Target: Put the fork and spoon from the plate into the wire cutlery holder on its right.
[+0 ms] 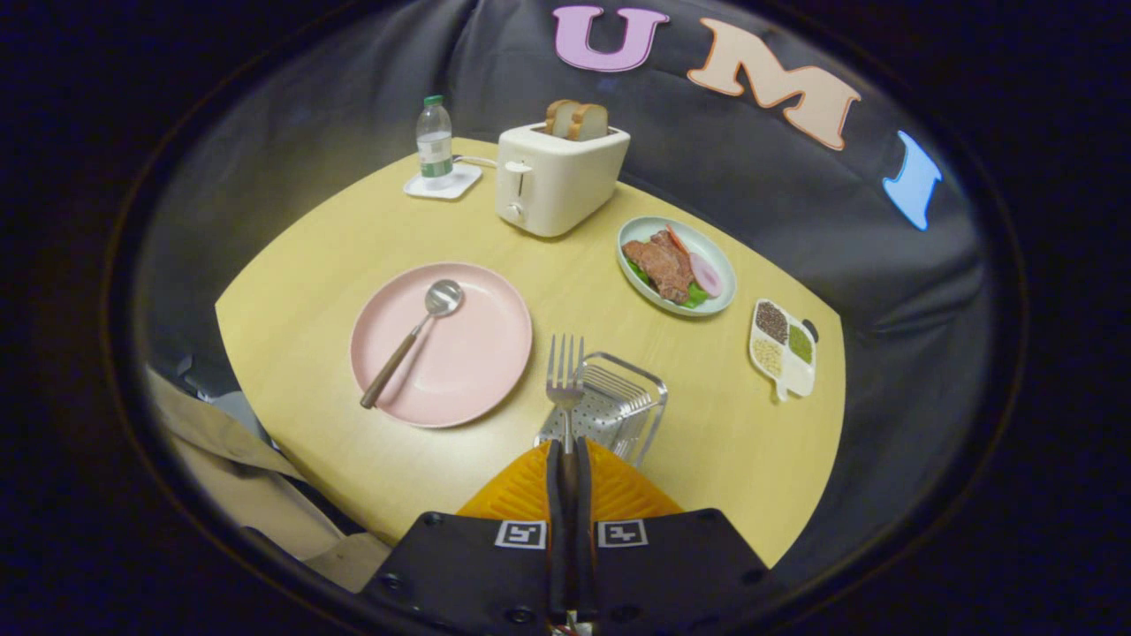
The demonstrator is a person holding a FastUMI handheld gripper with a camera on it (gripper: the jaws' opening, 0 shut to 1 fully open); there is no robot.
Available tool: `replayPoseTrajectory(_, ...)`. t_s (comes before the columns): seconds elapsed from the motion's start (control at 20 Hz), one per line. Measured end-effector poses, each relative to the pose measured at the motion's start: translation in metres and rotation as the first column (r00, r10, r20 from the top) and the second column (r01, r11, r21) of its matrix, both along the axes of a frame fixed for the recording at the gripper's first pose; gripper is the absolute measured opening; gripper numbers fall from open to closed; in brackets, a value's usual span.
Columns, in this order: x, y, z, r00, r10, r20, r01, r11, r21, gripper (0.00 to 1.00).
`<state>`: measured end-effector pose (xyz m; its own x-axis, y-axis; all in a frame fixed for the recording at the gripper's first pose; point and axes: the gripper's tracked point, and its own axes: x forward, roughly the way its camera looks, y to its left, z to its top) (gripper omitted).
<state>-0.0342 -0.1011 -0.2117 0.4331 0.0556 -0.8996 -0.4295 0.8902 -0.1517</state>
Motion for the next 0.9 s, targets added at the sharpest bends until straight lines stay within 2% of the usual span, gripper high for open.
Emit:
replayPoseTrajectory(0.55,-0.013,-0.026,-0.015,0.992,0.037,-0.117,-0.043,0.998,-0.049,0.07)
replayPoseTrajectory(0.9,-0.003,-0.025,-0.030,0.977,0.070,-0.203,-0.089,0.992,-0.086,0.07)
